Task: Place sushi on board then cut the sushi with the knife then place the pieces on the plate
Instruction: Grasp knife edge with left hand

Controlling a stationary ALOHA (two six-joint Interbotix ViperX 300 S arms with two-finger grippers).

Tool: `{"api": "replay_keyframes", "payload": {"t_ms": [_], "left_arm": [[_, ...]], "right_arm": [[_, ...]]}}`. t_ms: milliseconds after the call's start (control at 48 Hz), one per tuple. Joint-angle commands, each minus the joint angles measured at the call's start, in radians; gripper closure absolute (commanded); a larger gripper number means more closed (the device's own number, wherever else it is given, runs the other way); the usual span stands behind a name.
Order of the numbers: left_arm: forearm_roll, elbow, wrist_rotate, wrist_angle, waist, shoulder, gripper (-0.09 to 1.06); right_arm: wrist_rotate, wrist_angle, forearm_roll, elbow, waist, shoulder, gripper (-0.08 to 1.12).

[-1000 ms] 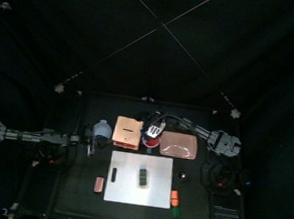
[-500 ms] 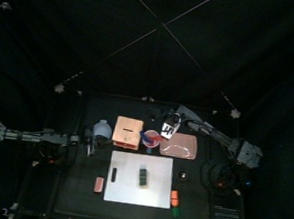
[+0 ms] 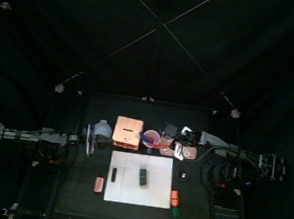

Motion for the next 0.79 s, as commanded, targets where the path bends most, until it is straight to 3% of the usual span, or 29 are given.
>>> {"api": "replay_keyframes", "payload": {"t_ms": [21, 229, 396, 500, 625, 729, 792], "left_arm": [[0.005, -0.037, 0.0, -0.014, -0.028, 0.002, 0.98], [0.003, -0.038, -0.002, -0.014, -0.091, 0.012, 0.88], [0.0, -0.049, -0.002, -0.005, -0.146, 0.058, 0.6], [-0.002, -0.058, -0.002, 0.002, -0.153, 0.11, 0.38], [-0.011, -0.084, 0.0, 0.02, -0.155, 0.179, 0.09], [-0.021, -0.12, 0.003, 0.054, -0.152, 0.224, -0.05], [-0.021, -0.143, 0.005, 0.086, -0.152, 0.245, -0.07]], "right_arm": [[0.014, -0.156, -0.011, 0.107, 0.046, -0.1, 0.7], [0.015, -0.522, -0.009, 0.37, 0.112, -0.204, 0.7], [0.012, -0.871, -0.021, 0.555, 0.141, -0.204, 0.7], [0.012, -1.035, -0.04, 0.621, 0.16, -0.178, 0.7], [0.012, -1.085, -0.048, 0.638, 0.173, -0.129, 0.7], [0.014, -1.094, -0.048, 0.627, 0.187, -0.086, 0.7], [0.014, -1.098, -0.048, 0.618, 0.196, -0.058, 0.7]]}}
